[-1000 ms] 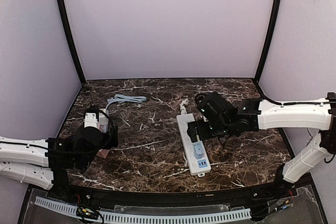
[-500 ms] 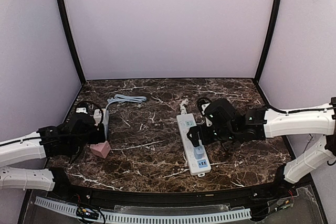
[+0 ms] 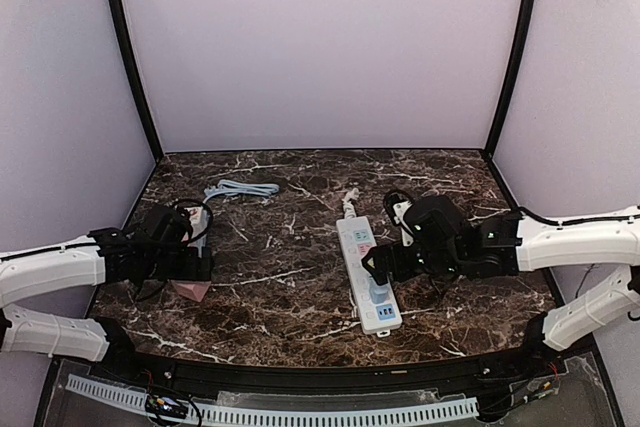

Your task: Insert the plug

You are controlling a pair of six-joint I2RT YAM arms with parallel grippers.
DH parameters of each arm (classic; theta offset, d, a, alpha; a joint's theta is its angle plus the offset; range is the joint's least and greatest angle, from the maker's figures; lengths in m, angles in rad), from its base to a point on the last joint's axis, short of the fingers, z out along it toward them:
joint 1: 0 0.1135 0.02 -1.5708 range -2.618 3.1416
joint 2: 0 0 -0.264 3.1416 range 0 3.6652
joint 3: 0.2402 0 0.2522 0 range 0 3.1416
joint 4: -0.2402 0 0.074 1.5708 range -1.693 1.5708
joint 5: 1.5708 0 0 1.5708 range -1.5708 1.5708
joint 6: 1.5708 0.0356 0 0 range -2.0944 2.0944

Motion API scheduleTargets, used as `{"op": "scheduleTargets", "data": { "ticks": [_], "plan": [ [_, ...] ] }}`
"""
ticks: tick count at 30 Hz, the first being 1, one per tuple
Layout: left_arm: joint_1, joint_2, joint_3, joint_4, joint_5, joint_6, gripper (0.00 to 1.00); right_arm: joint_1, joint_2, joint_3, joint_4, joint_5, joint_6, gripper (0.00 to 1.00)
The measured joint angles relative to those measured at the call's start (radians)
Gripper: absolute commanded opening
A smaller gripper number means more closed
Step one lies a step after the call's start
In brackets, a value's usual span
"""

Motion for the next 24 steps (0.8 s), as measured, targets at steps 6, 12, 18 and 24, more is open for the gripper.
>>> {"op": "scheduleTargets", "data": {
  "ticks": [6, 12, 18, 24],
  "plan": [
    [0.000, 0.029, 0.001, 0.000, 0.068, 0.000, 0.98, 0.000, -0.024, -0.018, 0.008, 0.000, 0.000, 0.99],
    [0.000, 0.032, 0.001, -0.008, 0.112, -0.003, 0.91, 0.000, -0.042, -0.034, 0.009, -0.003, 0.000, 0.99],
    [0.001, 0.034, 0.001, -0.020, 0.156, -0.012, 0.82, 0.000, -0.049, -0.036, 0.011, -0.008, 0.000, 0.99],
    [0.001, 0.055, 0.001, -0.028, 0.175, -0.027, 0.78, 0.000, -0.049, -0.040, 0.011, -0.015, 0.000, 0.99]
  ]
}}
